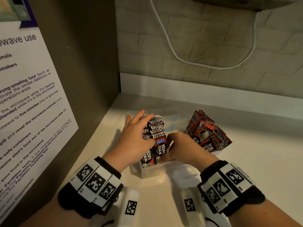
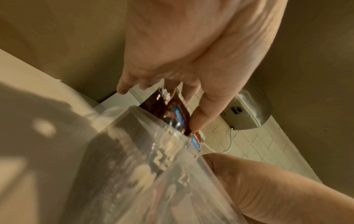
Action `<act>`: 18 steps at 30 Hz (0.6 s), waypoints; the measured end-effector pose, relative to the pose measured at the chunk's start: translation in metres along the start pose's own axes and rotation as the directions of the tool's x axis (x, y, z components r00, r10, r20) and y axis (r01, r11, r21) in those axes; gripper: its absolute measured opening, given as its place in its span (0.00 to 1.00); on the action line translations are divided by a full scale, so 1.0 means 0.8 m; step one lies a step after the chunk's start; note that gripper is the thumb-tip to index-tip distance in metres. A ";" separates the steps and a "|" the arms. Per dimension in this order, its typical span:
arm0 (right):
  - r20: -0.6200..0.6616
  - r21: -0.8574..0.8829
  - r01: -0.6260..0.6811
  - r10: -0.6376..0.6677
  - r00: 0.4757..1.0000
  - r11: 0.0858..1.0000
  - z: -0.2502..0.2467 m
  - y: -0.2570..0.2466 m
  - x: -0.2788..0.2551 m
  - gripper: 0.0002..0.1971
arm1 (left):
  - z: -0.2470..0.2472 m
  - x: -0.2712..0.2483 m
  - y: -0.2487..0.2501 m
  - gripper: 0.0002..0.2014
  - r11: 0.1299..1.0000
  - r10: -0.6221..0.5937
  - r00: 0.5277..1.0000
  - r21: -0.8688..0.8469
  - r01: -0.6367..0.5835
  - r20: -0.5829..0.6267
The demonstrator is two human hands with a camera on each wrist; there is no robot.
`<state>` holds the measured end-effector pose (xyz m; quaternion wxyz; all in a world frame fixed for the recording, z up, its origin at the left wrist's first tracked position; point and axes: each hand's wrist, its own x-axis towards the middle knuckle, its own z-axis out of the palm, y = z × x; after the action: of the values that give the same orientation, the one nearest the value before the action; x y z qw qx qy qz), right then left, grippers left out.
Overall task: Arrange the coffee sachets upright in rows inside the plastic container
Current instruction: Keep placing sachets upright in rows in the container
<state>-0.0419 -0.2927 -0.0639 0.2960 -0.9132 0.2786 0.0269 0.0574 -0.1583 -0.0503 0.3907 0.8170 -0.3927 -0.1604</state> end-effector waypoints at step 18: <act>-0.509 0.353 0.172 0.035 0.860 0.919 -0.128 0.036 -0.046 0.07 | 0.031 -0.021 0.094 0.40 0.961 0.192 0.981 -0.198 -0.192 -0.020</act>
<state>-0.0998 -0.3503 0.0132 0.3876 -0.8209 0.3126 -0.2795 -0.0059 -0.1873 -0.0096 0.4841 0.7319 -0.4519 -0.1601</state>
